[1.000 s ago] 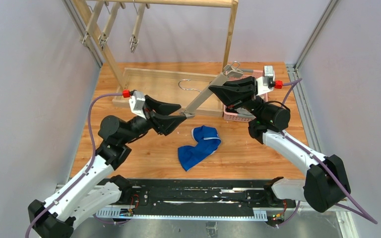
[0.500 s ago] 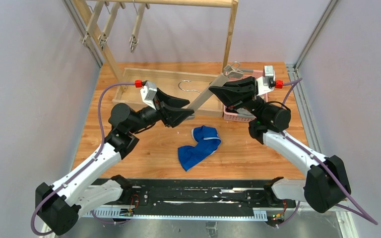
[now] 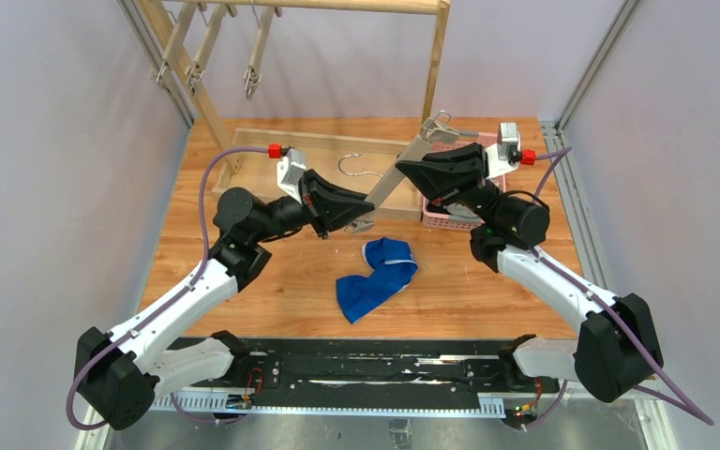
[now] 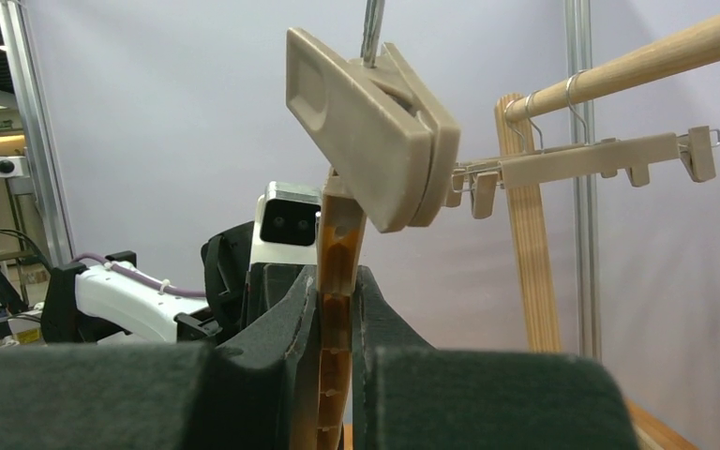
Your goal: Remove the underwear clipped to the hanger
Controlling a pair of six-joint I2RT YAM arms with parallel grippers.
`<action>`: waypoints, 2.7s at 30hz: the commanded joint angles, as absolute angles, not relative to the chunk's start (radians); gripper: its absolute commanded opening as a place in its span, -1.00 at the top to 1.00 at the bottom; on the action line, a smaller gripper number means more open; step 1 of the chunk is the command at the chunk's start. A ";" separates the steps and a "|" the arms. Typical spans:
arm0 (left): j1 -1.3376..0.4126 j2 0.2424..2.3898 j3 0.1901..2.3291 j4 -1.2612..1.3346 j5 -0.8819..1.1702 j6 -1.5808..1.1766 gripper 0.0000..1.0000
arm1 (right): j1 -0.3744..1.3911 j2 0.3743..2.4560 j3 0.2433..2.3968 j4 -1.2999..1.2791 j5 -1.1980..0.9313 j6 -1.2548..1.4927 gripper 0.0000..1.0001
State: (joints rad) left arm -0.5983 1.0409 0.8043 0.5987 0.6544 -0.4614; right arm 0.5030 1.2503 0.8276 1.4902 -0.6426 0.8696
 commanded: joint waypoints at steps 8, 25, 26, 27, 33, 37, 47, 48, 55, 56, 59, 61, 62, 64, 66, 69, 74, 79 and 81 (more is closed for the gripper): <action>-0.607 0.961 0.827 0.627 0.625 -0.497 1.00 | 0.512 1.248 0.823 1.552 -0.641 0.869 0.16; -0.607 0.908 1.181 -0.574 -0.069 -0.056 0.99 | 0.587 1.083 0.681 0.718 -0.593 0.380 -0.36; -0.607 0.926 1.207 -0.628 -0.115 -0.041 0.99 | 0.628 1.062 0.693 0.569 -0.529 0.291 -0.37; -0.607 0.940 1.230 -0.675 -0.150 -0.032 1.00 | 0.677 1.048 0.708 0.442 -0.447 0.195 -0.37; -0.607 1.010 1.317 -0.758 -0.203 0.000 0.99 | 0.861 1.091 0.715 0.084 -0.136 0.030 -0.40; -0.607 1.074 1.396 -0.750 -0.182 0.003 0.99 | 0.910 1.175 0.693 0.058 -0.103 0.048 -0.43; -0.606 1.258 1.632 -0.791 -0.149 0.008 1.00 | 1.010 1.426 0.779 -0.012 -0.004 0.044 -0.47; -0.606 1.276 1.655 -0.799 -0.152 0.008 1.00 | 1.009 1.449 0.779 -0.012 -0.005 0.056 -0.47; -0.596 1.381 1.792 -0.822 -0.187 -0.003 1.00 | 1.010 1.554 0.765 -0.022 0.028 0.129 -0.23; -0.591 1.395 1.812 -0.822 -0.185 -0.007 1.00 | 1.009 1.556 0.765 -0.032 0.040 0.143 -0.17; -0.559 1.437 1.871 -0.817 -0.154 -0.027 1.00 | 1.009 1.536 0.758 -0.057 0.077 0.177 0.10; -0.537 1.463 1.909 -0.816 -0.135 -0.036 1.00 | 1.009 1.516 0.745 -0.053 0.069 0.185 0.38; -0.530 1.477 1.928 -0.819 -0.131 -0.038 1.00 | 1.009 1.505 0.738 -0.052 0.070 0.189 0.62; -0.521 1.504 1.969 -0.827 -0.127 -0.038 0.99 | 1.009 1.487 0.732 -0.055 0.073 0.194 0.98; -0.516 1.529 2.014 -0.840 -0.117 -0.037 1.00 | 1.010 1.469 0.734 -0.069 0.071 0.192 0.99; -0.503 1.567 2.091 -0.868 -0.098 -0.038 1.00 | 1.009 1.417 0.732 -0.078 0.075 0.184 0.99; -0.467 1.624 2.217 -0.901 -0.052 -0.048 1.00 | 1.009 1.262 0.724 -0.107 0.140 0.163 0.99; -0.441 1.656 2.276 -0.901 -0.031 -0.055 1.00 | 1.010 1.083 0.789 -0.192 0.296 0.093 0.99; -0.437 1.658 2.288 -0.895 -0.031 -0.058 1.00 | 1.009 1.024 0.813 -0.196 0.387 0.055 0.99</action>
